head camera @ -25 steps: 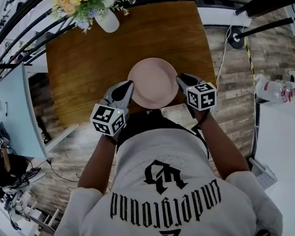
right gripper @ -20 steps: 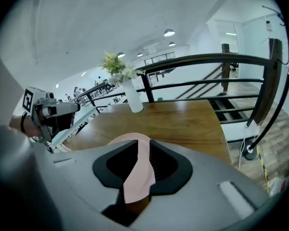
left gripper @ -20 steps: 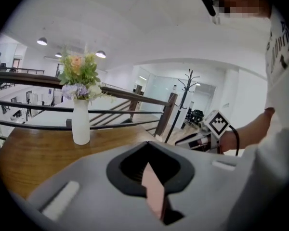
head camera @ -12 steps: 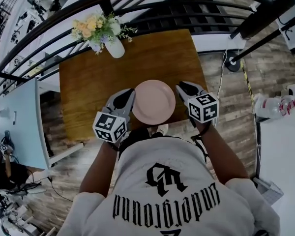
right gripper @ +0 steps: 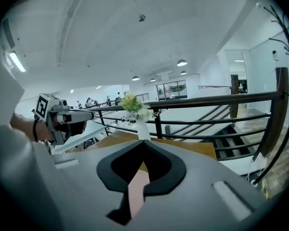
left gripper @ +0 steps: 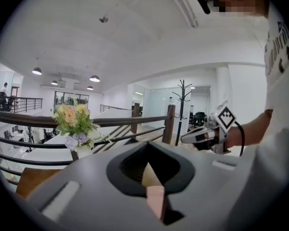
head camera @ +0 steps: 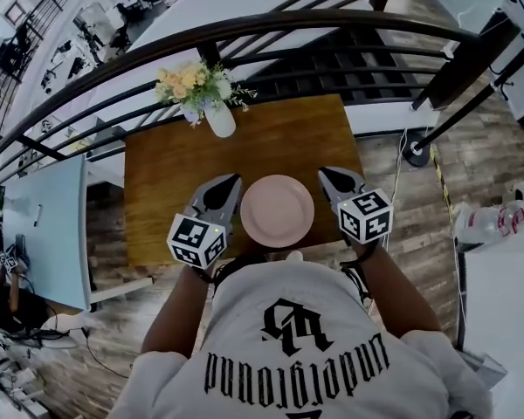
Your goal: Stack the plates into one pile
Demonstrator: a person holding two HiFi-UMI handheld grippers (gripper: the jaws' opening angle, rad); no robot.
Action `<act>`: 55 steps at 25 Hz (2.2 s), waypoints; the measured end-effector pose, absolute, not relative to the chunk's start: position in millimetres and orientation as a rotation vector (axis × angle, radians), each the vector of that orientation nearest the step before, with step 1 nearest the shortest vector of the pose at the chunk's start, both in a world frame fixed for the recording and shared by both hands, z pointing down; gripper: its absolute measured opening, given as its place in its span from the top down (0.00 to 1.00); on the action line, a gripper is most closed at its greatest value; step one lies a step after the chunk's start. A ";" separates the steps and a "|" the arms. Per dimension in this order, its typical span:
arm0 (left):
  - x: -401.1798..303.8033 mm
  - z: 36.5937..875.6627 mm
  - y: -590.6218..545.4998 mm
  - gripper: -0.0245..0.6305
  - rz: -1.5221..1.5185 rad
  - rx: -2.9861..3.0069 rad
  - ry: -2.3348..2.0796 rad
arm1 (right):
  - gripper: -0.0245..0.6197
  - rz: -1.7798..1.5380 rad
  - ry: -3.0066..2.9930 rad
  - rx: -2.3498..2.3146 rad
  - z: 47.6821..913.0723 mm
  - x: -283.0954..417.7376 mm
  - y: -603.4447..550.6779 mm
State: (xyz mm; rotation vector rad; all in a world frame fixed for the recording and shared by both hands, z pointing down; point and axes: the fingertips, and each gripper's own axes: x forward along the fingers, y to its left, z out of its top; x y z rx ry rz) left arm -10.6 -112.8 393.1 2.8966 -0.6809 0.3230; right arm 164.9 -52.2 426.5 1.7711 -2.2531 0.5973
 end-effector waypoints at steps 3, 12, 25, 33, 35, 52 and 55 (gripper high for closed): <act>-22.7 385.7 -104.4 0.89 0.324 2.899 -0.679 | 0.96 0.597 -2.271 1.751 425.4 155.0 -50.6; -31.8 368.3 -90.6 0.89 0.297 2.941 -0.602 | 0.96 0.561 -2.284 1.789 411.1 139.3 -36.2; -162.0 351.5 -22.4 0.89 0.232 2.969 -0.503 | 0.96 0.422 -2.254 1.893 374.0 17.8 38.0; -266.2 342.7 33.4 0.89 0.205 3.009 -0.453 | 0.96 0.347 -2.204 1.947 369.6 -74.2 102.4; -286.9 344.1 42.3 0.89 0.195 2.999 -0.454 | 0.96 0.356 -2.191 1.960 370.5 -92.3 115.8; -325.2 337.4 82.2 0.89 0.127 3.009 -0.397 | 0.96 0.254 -2.179 1.998 350.2 -151.7 164.9; -323.2 335.1 87.6 0.89 0.122 3.016 -0.383 | 0.96 0.244 -2.176 2.004 345.8 -152.8 169.9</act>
